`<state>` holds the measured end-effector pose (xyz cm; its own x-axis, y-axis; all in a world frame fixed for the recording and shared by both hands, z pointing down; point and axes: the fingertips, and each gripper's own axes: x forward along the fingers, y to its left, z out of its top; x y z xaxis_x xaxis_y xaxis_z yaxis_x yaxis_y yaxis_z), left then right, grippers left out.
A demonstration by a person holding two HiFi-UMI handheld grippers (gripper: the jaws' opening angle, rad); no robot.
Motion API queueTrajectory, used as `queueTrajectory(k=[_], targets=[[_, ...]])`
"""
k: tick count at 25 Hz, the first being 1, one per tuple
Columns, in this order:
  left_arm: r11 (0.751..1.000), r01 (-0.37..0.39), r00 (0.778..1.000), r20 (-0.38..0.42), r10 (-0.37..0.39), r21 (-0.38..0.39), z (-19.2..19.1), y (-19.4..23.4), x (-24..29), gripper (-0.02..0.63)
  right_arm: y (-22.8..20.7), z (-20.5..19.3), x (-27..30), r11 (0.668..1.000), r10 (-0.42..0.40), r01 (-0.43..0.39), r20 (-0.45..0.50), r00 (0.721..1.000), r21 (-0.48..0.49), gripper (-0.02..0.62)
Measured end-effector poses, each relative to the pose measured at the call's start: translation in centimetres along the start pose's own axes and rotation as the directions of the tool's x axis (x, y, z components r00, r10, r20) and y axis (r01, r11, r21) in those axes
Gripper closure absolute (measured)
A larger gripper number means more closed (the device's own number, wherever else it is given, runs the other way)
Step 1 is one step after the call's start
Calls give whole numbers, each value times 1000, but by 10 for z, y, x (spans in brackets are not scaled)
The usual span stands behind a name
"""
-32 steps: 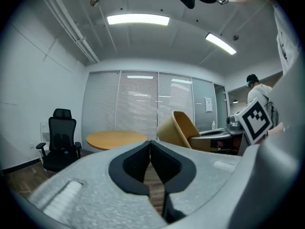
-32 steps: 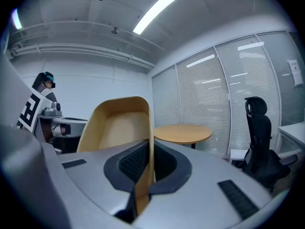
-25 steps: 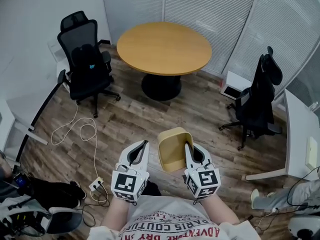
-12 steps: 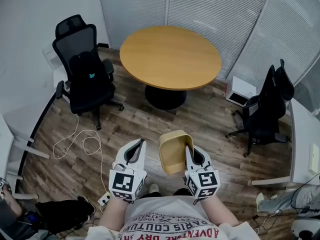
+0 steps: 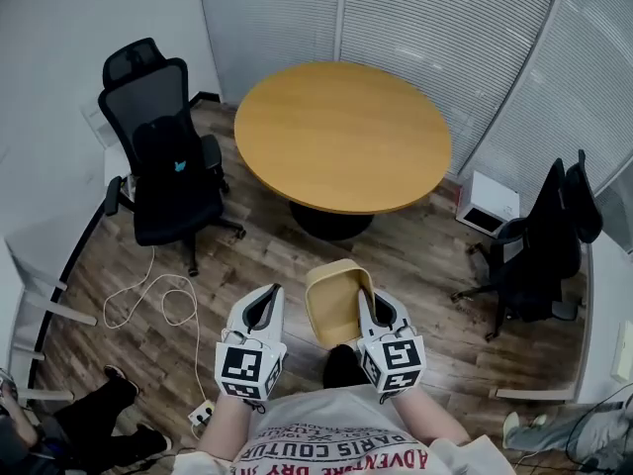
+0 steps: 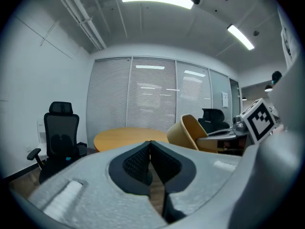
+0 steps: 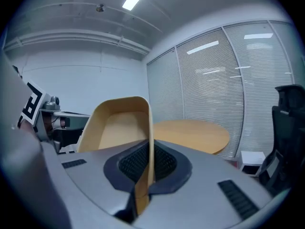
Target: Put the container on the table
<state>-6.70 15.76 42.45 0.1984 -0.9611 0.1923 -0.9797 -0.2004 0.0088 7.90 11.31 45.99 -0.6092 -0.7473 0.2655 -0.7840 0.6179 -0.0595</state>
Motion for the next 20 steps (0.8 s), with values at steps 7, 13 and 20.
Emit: queueTrajectory(k=[7,13,20], targets=[[998,-68,998,13,68,-9,39,4,108,594,-92,45,78,998,65,-65,13,998,-10,584],[997,-81,997,-5,81,2,47,6,184,594,-150,51,135,997,83,-83,-27,996,4,584],[998,-64,998,-6,64,10,47,34,254,594,-188,52,190,995,63,-58,-59,996,81,584]])
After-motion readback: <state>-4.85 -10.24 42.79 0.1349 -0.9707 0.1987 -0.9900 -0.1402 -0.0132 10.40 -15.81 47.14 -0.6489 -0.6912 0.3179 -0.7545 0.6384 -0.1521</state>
